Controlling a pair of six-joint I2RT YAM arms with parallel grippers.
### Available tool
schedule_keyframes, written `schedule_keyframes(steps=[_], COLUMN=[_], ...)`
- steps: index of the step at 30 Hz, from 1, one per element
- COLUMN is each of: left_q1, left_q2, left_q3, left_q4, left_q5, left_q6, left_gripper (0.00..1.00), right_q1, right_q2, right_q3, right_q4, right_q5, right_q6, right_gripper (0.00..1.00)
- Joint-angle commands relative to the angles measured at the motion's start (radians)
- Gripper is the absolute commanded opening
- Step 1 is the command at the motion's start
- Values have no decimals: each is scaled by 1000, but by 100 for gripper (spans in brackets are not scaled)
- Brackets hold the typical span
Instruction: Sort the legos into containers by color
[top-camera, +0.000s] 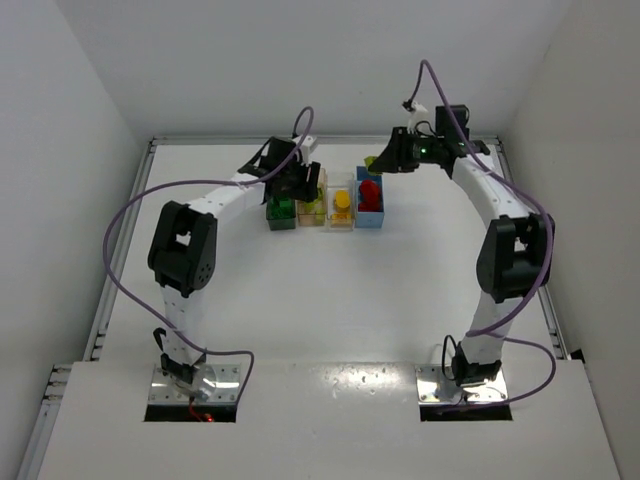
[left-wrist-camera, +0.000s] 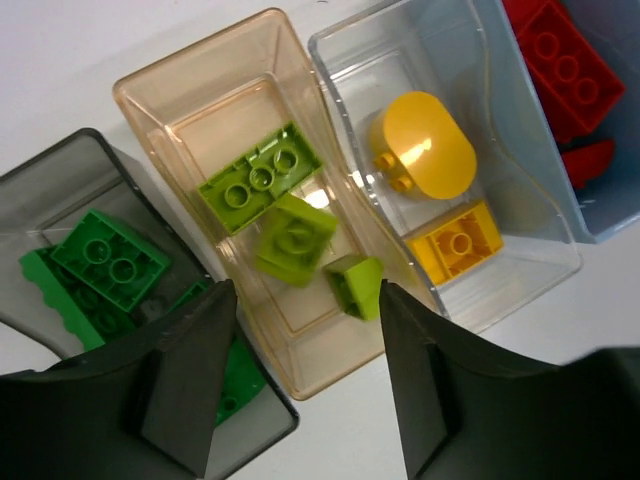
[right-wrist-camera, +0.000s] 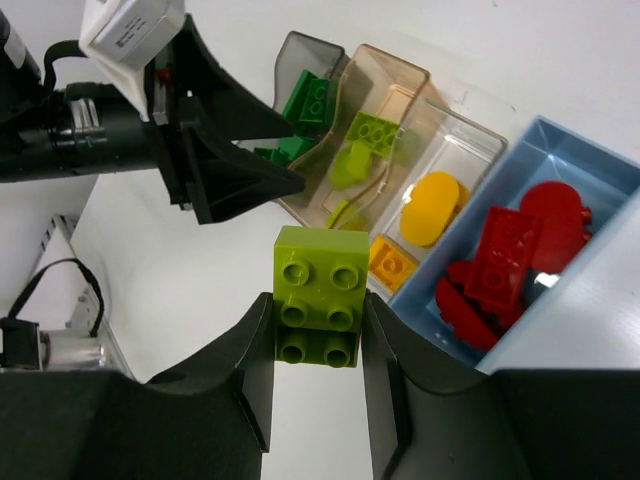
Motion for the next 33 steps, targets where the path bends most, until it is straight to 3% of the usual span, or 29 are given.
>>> schedule_keyframes(steps=[1,7,11,16,21,27,33], left_q1=[20,57,98,161,214,223,223], left_q2=[-17,-118,-195,-299,-380,-414,-414], left_q3=[53,76,60,-54,-128,-158,-197], left_q4=[22,22,1,-21,-35,-65,-84], left_q5=[-3,-34,-25,-34,-25,-16,-3], left_q6=[-29,-83,-82,-56,-22,27,36], left_gripper=[66,69,87,100,100,100,100], right_q1=[52,147,218,276,297,319,339], right_q2=[35,130,216,313,394,431,451], right_q3=[90,194,265,332,375,384,384], right_q4=[12,-15,-38,-48,-92,-101,-101], right_q5=[25,59,85,124,171,213,213], right_q6=[-60,-103,-134,-154,-186,-215,-224], right_gripper=[0,0,0,0,2,26,30])
